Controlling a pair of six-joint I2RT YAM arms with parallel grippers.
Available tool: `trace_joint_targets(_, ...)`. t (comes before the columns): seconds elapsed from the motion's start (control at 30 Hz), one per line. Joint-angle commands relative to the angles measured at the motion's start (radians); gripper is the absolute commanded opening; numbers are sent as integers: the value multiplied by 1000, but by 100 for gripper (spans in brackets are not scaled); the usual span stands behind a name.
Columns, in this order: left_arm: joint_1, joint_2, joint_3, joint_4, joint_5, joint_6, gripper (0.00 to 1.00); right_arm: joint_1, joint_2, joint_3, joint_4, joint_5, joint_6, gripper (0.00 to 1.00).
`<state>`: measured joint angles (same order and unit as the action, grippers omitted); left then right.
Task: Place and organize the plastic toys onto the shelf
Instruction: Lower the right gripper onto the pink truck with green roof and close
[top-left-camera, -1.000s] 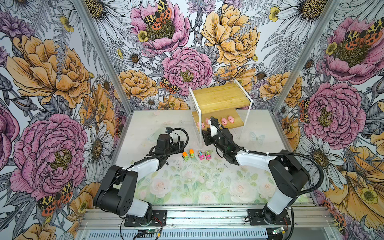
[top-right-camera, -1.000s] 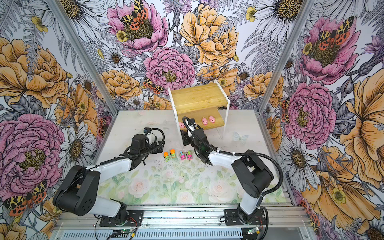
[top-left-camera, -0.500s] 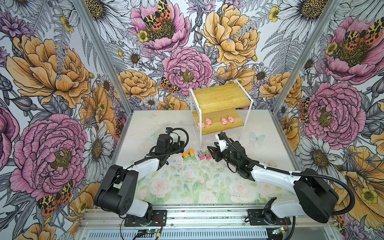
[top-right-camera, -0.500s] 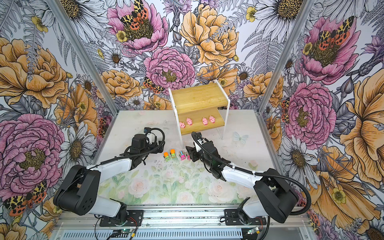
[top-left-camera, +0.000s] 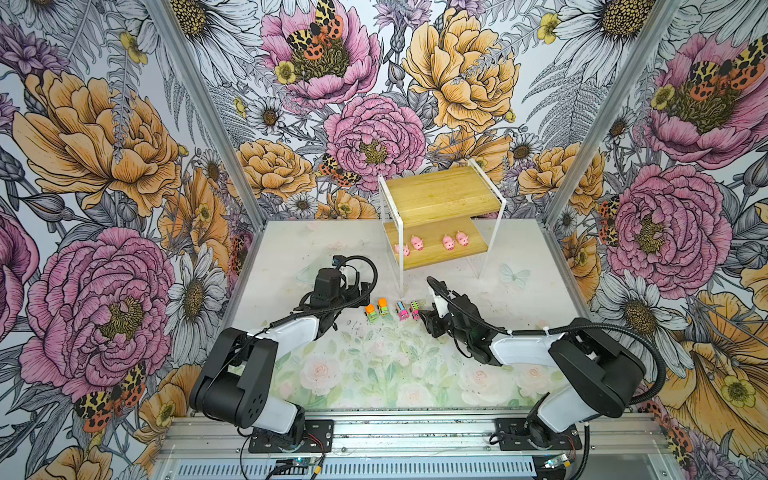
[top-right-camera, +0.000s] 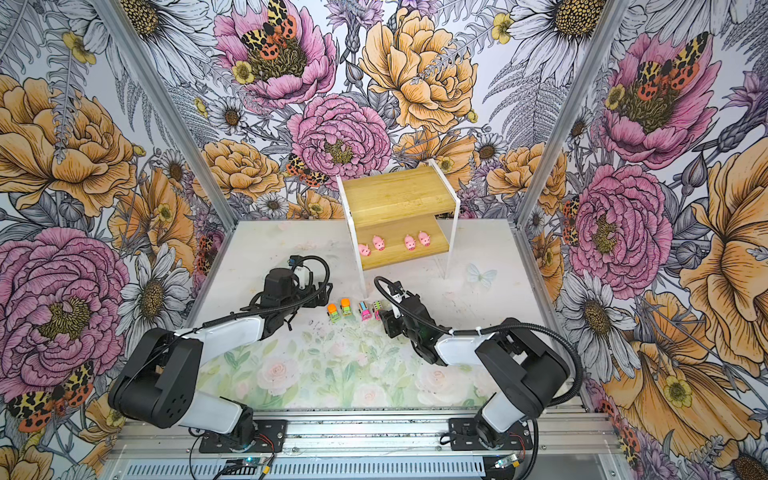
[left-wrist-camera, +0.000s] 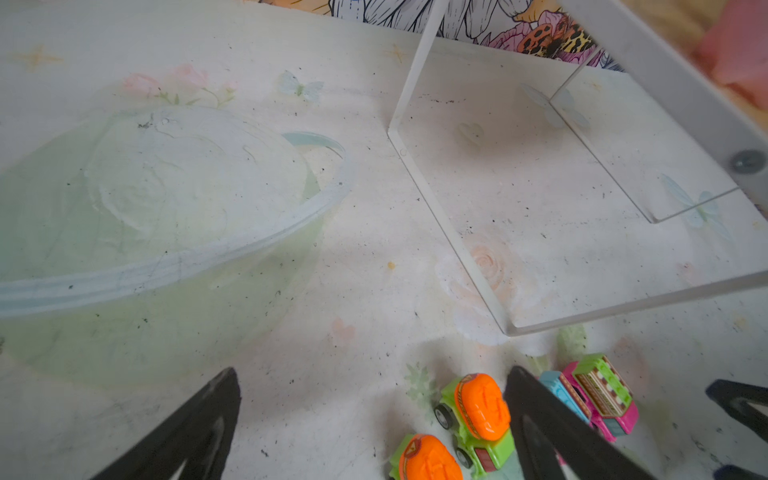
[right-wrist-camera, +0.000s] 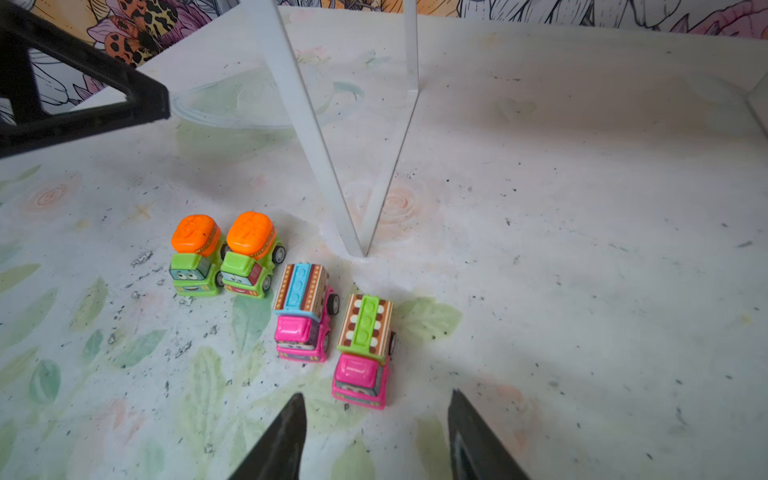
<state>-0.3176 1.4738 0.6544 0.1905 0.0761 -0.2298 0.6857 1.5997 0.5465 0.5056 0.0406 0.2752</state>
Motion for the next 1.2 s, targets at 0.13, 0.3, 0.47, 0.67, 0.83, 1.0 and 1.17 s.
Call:
trace_joint_targets(0.13, 5, 23, -13, 41, 31, -27, 99, -10, 126, 98, 125, -2, 23, 55)
trace_joint_targets(0.3, 6, 28, -18, 49, 34, -32, 99, -10, 182, 122, 148, 13, 33, 54)
trace_joint_targets(0.47, 8, 23, -19, 47, 33, -31, 99, -8, 223, 136, 150, -3, 44, 53)
trace_joint_targets(0.67, 8, 20, -23, 48, 31, -31, 99, -8, 247, 129, 145, 13, 55, 52)
trace_joint_targets(0.83, 10, 19, -24, 47, 31, -30, 99, -7, 279, 133, 155, 9, 61, 51)
trace_joint_targets(1.0, 9, 20, -24, 47, 29, -28, 99, -6, 312, 133, 200, 2, 72, 44)
trace_joint_targets(1.17, 9, 17, -25, 47, 29, -28, 99, -6, 286, 100, 245, 7, 75, 24)
